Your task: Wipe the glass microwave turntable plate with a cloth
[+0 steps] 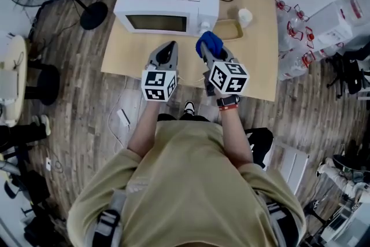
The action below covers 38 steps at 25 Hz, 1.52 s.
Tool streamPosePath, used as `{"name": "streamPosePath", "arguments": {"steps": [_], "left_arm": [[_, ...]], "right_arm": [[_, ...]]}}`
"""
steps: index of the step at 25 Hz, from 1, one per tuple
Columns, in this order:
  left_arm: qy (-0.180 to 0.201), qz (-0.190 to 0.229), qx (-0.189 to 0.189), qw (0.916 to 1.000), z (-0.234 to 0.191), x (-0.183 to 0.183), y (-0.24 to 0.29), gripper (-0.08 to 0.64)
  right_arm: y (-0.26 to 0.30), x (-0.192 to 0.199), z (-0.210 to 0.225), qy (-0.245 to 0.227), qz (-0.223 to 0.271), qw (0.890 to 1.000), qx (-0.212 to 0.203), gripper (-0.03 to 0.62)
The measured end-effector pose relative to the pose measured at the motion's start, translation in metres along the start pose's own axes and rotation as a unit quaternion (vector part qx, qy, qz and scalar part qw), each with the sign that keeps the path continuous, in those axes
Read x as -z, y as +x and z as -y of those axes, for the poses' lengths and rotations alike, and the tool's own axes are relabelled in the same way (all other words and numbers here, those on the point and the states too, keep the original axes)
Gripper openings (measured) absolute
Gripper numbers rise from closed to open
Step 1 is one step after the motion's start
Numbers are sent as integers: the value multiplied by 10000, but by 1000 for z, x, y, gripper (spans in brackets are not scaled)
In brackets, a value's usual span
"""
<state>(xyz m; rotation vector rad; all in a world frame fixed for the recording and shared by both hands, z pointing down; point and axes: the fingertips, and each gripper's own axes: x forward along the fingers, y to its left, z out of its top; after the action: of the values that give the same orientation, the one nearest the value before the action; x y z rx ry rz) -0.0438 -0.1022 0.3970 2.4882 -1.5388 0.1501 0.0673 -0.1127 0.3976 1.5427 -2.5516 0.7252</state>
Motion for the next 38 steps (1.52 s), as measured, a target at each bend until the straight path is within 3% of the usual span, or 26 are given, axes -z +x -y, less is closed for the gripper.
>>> {"name": "streamPosePath", "arguments": {"steps": [11, 24, 38], "left_arm": [[-102, -412, -340, 9985, -12, 43, 28, 18], [-204, -769, -98, 9968, -41, 80, 65, 18], [-329, -1204, 249, 9919, -72, 103, 101, 18]], "right_arm": [[52, 58, 30, 396, -898, 9942, -447, 129], [114, 133, 47, 734, -1981, 9763, -468, 138], [169, 173, 51, 997, -2444, 9634, -470, 144]]}}
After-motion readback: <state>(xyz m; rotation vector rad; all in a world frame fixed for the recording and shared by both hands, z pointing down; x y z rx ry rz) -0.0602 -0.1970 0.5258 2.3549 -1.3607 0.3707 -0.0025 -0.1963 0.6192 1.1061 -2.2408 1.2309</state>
